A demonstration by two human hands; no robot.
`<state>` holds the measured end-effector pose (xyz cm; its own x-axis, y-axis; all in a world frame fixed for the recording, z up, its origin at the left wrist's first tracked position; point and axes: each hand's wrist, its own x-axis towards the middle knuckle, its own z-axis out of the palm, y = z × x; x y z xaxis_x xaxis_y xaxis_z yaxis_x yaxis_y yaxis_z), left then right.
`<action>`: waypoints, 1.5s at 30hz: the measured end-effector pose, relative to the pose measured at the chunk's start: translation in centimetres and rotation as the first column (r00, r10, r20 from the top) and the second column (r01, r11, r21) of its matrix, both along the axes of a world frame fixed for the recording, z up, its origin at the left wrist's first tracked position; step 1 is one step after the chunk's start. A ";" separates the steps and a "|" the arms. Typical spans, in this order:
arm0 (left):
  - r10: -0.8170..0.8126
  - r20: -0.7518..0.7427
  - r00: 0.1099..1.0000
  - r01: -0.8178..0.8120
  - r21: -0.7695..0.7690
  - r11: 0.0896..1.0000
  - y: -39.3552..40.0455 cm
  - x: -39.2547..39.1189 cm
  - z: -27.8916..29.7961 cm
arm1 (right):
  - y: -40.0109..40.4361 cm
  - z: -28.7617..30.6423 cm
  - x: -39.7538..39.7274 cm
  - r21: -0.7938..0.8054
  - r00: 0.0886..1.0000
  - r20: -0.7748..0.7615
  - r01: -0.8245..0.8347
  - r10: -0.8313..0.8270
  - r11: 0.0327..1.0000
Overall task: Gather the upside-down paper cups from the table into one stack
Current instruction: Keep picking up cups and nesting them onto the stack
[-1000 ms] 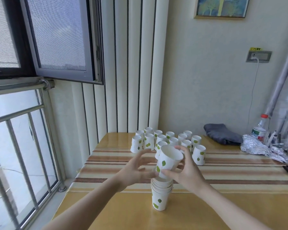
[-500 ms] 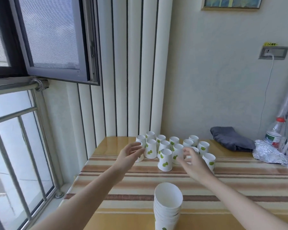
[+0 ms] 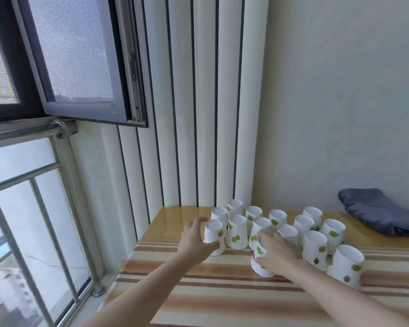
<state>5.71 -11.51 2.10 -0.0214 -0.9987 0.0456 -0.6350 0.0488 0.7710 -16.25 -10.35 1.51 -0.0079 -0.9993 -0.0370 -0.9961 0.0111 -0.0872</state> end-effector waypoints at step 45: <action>-0.211 -0.970 0.121 0.530 -0.117 0.840 21.8 0.2 7.0 | 25.6 4.8 2.7 -0.361 0.625 0.744 0.081 0.235 0.929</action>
<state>5.90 10.26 9.14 -0.4941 -0.8568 0.1473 0.5960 -0.2105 0.7749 -13.54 15.26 6.32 -0.0574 -0.9408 0.3342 -0.5545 -0.2483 -0.7943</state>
